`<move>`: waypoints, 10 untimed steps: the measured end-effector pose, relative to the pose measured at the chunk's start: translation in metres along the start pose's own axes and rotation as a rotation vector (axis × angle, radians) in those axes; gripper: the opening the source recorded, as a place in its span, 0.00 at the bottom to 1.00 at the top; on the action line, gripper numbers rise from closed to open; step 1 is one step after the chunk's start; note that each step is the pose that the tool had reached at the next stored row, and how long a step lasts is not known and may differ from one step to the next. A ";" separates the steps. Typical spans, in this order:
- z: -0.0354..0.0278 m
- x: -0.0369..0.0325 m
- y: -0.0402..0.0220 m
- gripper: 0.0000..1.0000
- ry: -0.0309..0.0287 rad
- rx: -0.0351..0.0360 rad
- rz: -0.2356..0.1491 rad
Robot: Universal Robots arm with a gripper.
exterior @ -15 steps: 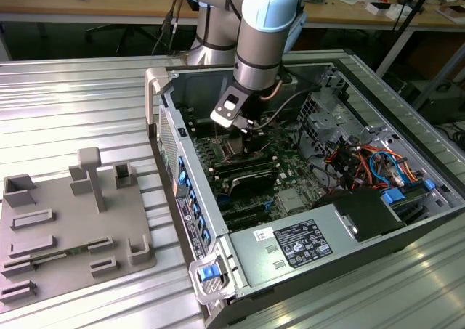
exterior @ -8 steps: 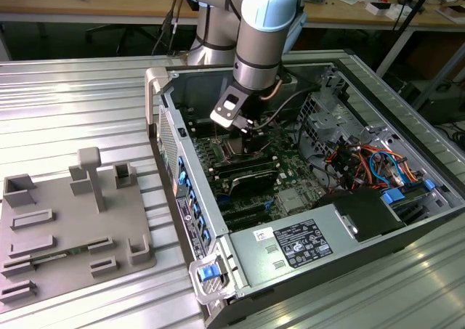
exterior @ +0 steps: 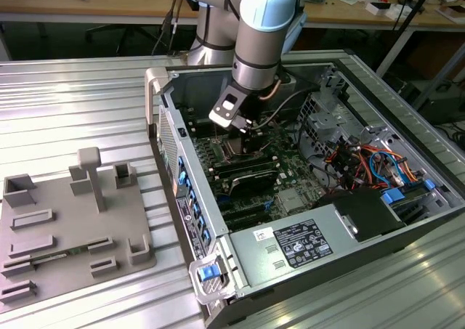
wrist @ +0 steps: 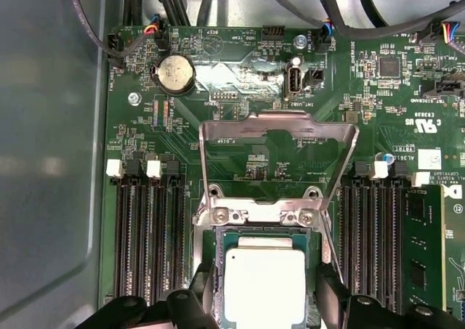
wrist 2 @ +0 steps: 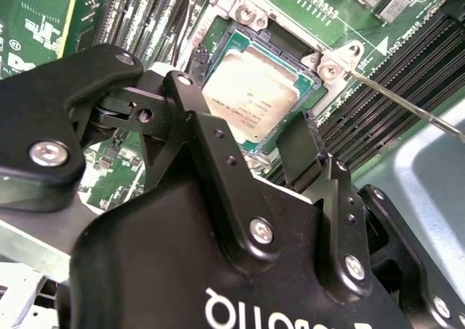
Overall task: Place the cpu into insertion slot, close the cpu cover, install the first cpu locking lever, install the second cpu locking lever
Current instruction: 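Place the cpu into insertion slot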
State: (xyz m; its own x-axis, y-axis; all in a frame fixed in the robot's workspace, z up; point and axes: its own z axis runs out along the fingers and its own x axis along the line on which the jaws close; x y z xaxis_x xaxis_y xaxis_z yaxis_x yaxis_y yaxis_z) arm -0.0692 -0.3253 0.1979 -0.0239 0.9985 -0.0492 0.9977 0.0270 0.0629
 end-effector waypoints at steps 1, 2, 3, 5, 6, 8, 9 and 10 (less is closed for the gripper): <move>-0.0001 0.0002 -0.0002 0.67 -0.0001 0.0001 0.000; -0.0001 0.0004 -0.0008 0.67 0.0000 0.0000 0.000; 0.0000 0.0008 -0.0010 0.67 0.0005 0.0000 0.000; 0.0003 0.0016 -0.0010 0.67 0.0015 -0.0001 0.000; 0.0005 0.0022 -0.0010 0.67 0.0023 -0.0001 0.000; 0.0010 0.0031 -0.0011 0.67 0.0041 -0.0002 0.000; 0.0010 0.0033 -0.0010 0.67 0.0047 -0.0001 0.000; 0.0011 0.0033 -0.0010 0.67 0.0048 -0.0001 0.000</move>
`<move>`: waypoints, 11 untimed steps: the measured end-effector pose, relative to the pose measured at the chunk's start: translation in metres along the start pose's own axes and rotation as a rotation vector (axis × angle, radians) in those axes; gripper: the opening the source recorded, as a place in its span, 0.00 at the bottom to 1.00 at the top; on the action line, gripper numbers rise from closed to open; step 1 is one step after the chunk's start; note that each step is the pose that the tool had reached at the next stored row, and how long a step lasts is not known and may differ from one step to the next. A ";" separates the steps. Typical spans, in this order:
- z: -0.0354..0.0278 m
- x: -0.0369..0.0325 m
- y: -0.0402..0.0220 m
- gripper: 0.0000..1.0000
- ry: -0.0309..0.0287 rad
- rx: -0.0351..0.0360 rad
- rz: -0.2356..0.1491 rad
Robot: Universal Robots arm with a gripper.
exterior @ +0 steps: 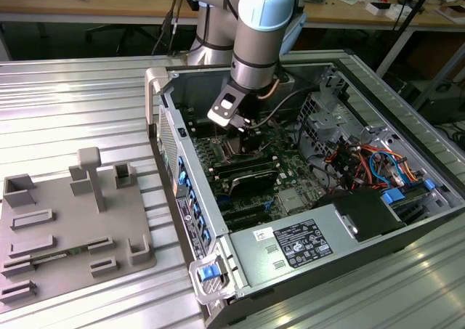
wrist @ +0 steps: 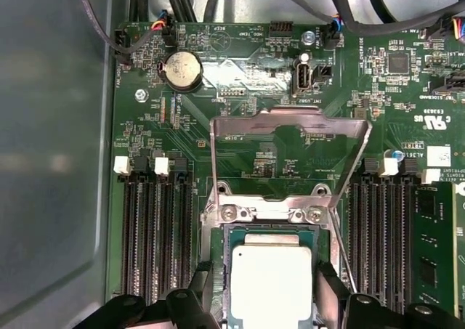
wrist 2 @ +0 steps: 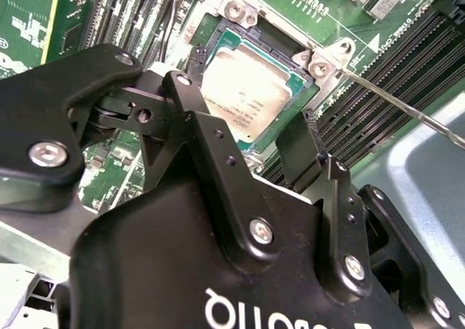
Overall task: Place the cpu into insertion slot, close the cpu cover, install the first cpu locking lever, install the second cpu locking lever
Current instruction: 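Place the cpu into insertion slot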
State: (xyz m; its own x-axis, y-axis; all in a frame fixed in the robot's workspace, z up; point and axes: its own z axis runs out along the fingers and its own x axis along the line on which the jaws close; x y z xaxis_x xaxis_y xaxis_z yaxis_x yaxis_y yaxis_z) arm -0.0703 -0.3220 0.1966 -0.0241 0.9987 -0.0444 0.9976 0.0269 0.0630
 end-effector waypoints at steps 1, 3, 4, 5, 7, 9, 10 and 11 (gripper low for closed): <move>0.0000 0.0000 0.0000 0.67 -0.0002 0.0001 0.000; -0.0005 0.0001 0.0001 0.67 -0.0018 0.0001 0.001; -0.0004 0.0001 0.0000 0.67 -0.0035 -0.0001 0.001; -0.0004 0.0001 0.0000 0.67 -0.0062 0.0001 0.000; -0.0005 0.0000 0.0003 0.67 -0.0098 0.0003 0.000; -0.0005 0.0000 0.0003 0.67 -0.0108 0.0003 0.000; -0.0012 0.0000 0.0004 0.67 -0.0110 0.0005 0.000; -0.0021 0.0000 0.0005 0.67 -0.0107 0.0003 0.000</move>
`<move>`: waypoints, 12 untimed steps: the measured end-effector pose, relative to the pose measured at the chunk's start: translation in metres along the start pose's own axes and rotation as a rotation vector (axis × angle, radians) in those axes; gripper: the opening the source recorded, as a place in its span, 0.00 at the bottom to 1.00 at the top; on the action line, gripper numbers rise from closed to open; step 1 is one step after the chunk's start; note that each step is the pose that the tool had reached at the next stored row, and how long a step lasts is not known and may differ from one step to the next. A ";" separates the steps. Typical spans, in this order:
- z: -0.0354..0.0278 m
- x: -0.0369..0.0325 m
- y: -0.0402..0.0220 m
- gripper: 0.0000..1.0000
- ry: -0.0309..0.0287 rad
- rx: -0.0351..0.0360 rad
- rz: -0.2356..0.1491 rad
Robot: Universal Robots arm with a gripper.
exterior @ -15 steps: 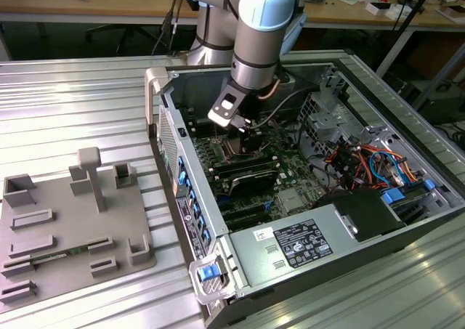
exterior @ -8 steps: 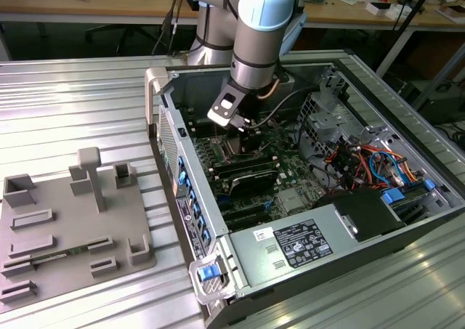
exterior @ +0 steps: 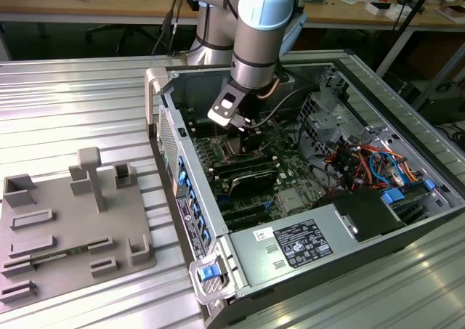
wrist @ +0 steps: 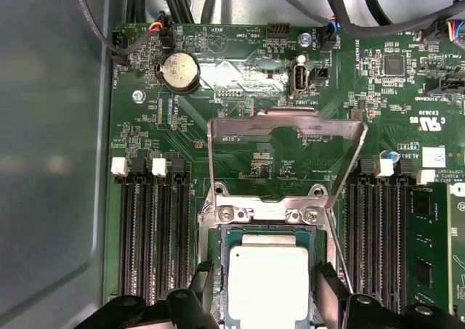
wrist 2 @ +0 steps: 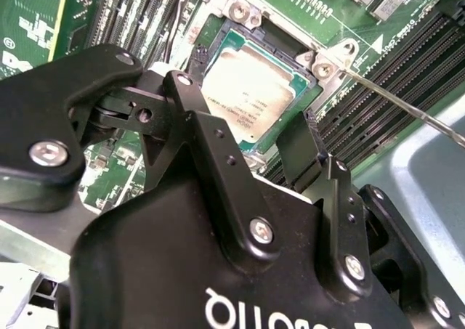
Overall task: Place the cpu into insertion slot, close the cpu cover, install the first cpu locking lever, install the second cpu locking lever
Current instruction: 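Place the cpu into insertion slot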
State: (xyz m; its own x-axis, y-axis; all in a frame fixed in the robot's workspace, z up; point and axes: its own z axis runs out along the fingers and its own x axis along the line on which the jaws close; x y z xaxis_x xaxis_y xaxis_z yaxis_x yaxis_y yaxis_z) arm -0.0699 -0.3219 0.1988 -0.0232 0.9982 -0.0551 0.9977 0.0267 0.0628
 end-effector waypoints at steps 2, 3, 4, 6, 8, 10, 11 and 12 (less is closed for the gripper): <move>-0.0023 -0.0002 0.0001 0.67 0.0000 0.0000 0.000; -0.0034 -0.0002 0.0002 0.67 -0.0001 0.0000 0.000; -0.0051 -0.0003 0.0003 0.67 0.0000 0.0000 0.000; -0.0085 -0.0005 0.0005 0.67 -0.0003 0.0000 0.000; -0.0127 -0.0008 0.0008 0.67 -0.0009 0.0001 0.000; -0.0158 -0.0009 0.0010 0.59 -0.0017 0.0001 0.000; -0.0175 -0.0010 0.0011 0.52 -0.0024 0.0002 0.000; -0.0184 -0.0011 0.0011 0.46 -0.0027 0.0003 0.000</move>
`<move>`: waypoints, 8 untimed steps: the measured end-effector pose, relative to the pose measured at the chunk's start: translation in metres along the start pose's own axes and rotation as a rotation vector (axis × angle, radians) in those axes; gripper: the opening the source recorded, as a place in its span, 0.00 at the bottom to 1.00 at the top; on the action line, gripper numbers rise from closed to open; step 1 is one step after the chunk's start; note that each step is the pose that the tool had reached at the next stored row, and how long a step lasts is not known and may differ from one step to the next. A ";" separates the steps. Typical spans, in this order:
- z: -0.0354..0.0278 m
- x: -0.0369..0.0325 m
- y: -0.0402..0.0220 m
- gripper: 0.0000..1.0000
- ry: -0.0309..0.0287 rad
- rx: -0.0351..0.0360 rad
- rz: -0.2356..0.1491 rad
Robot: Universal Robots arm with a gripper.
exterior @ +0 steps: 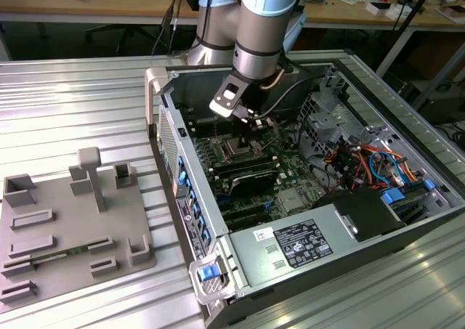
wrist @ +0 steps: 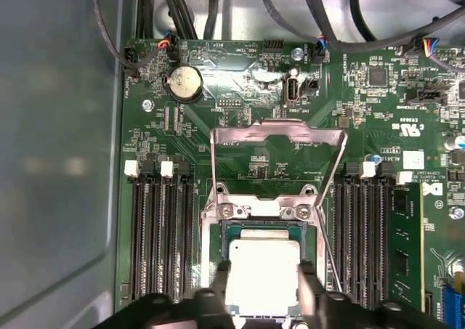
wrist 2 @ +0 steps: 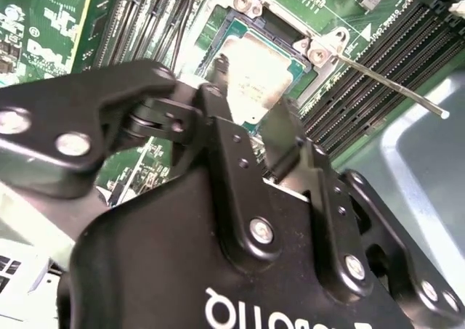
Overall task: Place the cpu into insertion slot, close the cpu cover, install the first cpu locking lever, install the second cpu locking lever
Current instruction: 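Place the cpu into insertion slot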
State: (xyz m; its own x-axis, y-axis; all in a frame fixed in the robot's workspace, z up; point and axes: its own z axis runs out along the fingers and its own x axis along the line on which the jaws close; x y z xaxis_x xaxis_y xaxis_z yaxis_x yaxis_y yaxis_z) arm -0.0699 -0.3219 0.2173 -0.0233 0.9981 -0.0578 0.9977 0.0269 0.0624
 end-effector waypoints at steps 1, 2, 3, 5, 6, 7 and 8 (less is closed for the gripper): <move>-0.0004 0.0000 0.0000 0.46 0.0001 -0.0001 0.000; -0.0004 0.0000 0.0001 0.40 0.0002 -0.0002 0.000; -0.0005 0.0000 0.0000 0.34 0.0002 -0.0002 0.000; -0.0007 0.0000 0.0000 0.28 0.0000 0.0000 0.000; -0.0007 0.0000 0.0000 0.22 0.0000 -0.0001 0.000; -0.0008 0.0000 0.0000 0.16 0.0000 0.0000 0.000; -0.0008 0.0000 0.0000 0.11 -0.0001 0.0000 0.000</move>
State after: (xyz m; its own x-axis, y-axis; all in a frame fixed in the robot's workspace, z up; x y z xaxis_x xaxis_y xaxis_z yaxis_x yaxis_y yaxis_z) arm -0.0699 -0.3219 0.2181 -0.0232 0.9981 -0.0579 0.9977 0.0268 0.0624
